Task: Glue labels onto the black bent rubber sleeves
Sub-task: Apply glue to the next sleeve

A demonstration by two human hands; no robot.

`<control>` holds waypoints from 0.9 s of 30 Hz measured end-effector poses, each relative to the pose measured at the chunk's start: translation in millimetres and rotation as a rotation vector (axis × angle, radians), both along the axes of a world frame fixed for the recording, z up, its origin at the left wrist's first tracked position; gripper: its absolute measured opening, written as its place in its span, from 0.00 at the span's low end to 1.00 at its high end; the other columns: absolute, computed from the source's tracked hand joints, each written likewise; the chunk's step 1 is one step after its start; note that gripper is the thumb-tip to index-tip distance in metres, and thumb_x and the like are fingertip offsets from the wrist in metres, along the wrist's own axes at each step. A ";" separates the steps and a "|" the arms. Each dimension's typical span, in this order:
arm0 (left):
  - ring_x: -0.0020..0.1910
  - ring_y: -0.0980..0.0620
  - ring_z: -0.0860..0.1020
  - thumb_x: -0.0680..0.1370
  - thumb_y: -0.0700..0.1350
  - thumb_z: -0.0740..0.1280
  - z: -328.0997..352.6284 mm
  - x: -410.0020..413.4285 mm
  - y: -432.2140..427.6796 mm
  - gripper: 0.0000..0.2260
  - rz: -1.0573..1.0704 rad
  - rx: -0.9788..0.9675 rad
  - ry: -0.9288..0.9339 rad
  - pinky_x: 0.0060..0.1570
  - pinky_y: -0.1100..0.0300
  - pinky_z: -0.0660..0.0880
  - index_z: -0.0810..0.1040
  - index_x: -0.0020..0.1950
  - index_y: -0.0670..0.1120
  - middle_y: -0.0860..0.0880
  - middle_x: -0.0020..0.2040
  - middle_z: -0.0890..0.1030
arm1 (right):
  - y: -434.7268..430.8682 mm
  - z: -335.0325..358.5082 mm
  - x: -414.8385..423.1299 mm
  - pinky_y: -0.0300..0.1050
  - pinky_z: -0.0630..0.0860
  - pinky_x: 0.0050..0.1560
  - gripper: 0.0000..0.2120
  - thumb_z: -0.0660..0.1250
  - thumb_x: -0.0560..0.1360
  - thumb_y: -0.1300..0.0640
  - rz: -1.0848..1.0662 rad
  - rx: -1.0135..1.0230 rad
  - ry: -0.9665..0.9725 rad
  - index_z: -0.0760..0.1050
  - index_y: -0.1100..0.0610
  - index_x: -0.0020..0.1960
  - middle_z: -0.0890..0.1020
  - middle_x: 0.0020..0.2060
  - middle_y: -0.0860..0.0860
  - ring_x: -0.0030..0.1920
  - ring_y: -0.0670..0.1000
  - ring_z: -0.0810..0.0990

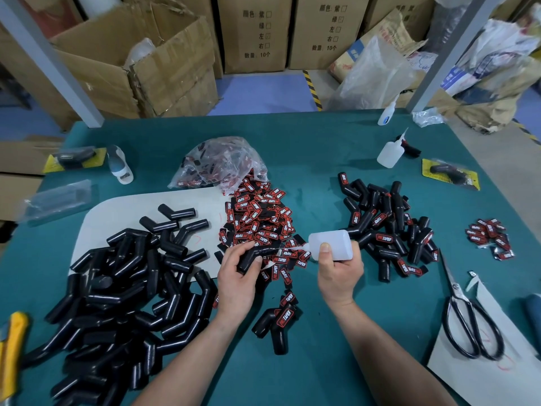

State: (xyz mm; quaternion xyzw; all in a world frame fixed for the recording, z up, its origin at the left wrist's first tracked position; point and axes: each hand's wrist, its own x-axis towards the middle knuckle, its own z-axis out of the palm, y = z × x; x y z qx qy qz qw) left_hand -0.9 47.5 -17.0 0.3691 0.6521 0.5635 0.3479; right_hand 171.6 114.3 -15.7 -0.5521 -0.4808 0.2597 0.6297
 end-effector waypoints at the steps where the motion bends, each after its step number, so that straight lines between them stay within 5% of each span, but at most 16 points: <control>1: 0.61 0.63 0.78 0.79 0.37 0.73 0.5 0.0 -0.2 0.18 0.000 -0.001 -0.001 0.62 0.72 0.71 0.81 0.58 0.60 0.63 0.57 0.80 | -0.2 0.6 -0.2 0.28 0.69 0.32 0.11 0.68 0.68 0.45 0.001 0.004 0.001 0.70 0.50 0.40 0.75 0.31 0.39 0.32 0.35 0.76; 10: 0.60 0.65 0.78 0.79 0.38 0.73 1.8 0.1 -0.6 0.17 -0.009 -0.001 0.019 0.60 0.75 0.69 0.81 0.58 0.61 0.64 0.57 0.79 | -1.4 -1.9 0.6 0.28 0.68 0.31 0.10 0.68 0.68 0.44 0.017 0.003 -0.008 0.69 0.47 0.39 0.74 0.27 0.40 0.31 0.36 0.75; 16: 0.60 0.66 0.77 0.79 0.38 0.73 0.7 -0.8 -0.5 0.16 -0.022 -0.006 0.038 0.60 0.76 0.68 0.81 0.59 0.59 0.66 0.57 0.79 | -3.4 -3.7 -1.4 0.28 0.68 0.30 0.15 0.68 0.69 0.44 0.036 -0.002 -0.032 0.69 0.55 0.40 0.73 0.27 0.41 0.31 0.35 0.75; 21: 0.59 0.65 0.78 0.78 0.36 0.73 -0.7 0.1 0.2 0.16 -0.010 0.012 0.033 0.61 0.75 0.68 0.82 0.59 0.55 0.59 0.57 0.81 | -2.0 -7.6 -0.5 0.38 0.70 0.31 0.18 0.68 0.68 0.44 0.015 -0.028 -0.022 0.71 0.59 0.39 0.73 0.26 0.42 0.30 0.36 0.74; 27: 0.59 0.65 0.78 0.78 0.35 0.73 -2.0 0.7 1.0 0.14 -0.009 0.014 0.033 0.60 0.76 0.68 0.83 0.59 0.51 0.56 0.58 0.81 | -0.4 -3.6 0.3 0.33 0.69 0.32 0.11 0.68 0.69 0.43 -0.004 -0.028 -0.012 0.68 0.47 0.39 0.79 0.33 0.37 0.31 0.36 0.74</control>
